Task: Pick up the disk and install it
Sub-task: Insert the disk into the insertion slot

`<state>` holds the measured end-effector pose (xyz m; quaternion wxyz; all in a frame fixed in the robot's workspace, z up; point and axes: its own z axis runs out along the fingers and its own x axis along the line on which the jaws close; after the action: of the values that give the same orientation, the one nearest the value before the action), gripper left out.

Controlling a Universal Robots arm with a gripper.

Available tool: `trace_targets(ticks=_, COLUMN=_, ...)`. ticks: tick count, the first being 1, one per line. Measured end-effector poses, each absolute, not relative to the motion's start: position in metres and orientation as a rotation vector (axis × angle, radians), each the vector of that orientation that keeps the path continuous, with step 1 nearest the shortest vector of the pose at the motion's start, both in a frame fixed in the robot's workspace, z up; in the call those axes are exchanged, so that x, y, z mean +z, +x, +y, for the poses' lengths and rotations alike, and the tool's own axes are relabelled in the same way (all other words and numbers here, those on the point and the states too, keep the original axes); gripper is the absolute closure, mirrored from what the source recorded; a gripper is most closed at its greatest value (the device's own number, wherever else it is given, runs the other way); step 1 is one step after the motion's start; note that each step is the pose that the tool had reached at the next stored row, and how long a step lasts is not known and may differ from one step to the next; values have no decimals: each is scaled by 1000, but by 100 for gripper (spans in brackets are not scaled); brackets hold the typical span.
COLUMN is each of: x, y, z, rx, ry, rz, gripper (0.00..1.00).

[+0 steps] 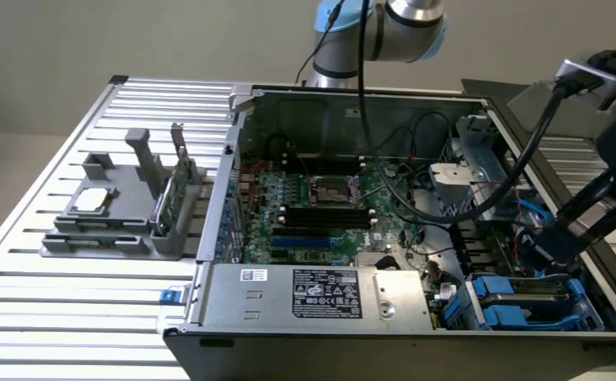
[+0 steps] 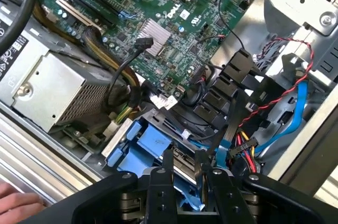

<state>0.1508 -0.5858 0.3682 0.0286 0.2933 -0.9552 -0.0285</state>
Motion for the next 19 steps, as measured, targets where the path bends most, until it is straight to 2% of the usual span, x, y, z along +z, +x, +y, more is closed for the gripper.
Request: trace_targets(ticks=19, x=401, y=151, z=-586, rx=-111, ry=564, rz=-3040, gripper=69)
